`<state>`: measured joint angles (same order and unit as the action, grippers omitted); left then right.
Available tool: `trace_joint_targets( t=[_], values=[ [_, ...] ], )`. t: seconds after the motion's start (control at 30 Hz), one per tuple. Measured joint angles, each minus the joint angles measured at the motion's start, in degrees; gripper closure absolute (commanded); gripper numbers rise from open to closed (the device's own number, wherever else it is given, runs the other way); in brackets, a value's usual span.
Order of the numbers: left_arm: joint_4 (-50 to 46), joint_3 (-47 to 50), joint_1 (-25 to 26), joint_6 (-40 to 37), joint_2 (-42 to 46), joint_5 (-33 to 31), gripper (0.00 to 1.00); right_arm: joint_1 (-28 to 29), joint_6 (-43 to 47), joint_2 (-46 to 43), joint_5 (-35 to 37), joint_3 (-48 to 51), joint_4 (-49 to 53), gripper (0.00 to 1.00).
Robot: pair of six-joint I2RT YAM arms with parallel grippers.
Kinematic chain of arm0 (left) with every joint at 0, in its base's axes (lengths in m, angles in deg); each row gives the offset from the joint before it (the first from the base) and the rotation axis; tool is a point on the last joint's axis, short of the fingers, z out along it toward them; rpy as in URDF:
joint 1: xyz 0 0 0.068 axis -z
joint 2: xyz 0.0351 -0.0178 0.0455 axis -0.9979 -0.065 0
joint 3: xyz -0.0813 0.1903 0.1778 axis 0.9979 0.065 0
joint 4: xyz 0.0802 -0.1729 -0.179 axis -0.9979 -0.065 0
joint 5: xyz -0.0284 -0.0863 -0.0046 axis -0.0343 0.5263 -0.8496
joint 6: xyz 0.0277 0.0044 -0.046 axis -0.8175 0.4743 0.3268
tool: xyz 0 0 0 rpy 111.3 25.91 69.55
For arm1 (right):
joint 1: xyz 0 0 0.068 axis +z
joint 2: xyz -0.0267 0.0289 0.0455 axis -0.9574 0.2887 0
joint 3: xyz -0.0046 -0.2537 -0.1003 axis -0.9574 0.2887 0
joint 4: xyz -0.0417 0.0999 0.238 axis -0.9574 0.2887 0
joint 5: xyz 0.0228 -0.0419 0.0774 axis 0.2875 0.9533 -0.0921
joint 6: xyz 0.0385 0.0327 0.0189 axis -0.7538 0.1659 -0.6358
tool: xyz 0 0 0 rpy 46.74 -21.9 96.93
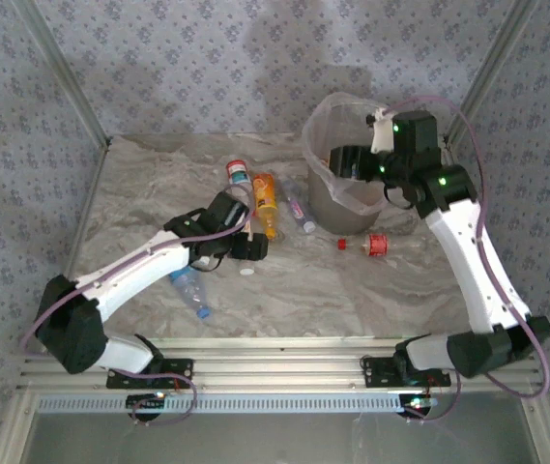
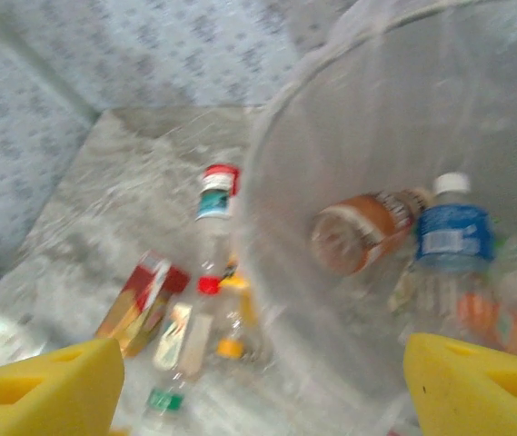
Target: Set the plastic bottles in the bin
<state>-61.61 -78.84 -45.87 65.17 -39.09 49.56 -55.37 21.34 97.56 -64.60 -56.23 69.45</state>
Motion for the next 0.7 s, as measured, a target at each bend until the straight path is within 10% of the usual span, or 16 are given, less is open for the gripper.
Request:
trace_joint_targets(
  t=[0.7],
  values=[
    [-3.74,-10.49,-2.38,-0.92,-22.97,-3.78,0.13,5.51,-3.65,-16.79,-7.67,25.75,-2.01,0.13]
  ],
)
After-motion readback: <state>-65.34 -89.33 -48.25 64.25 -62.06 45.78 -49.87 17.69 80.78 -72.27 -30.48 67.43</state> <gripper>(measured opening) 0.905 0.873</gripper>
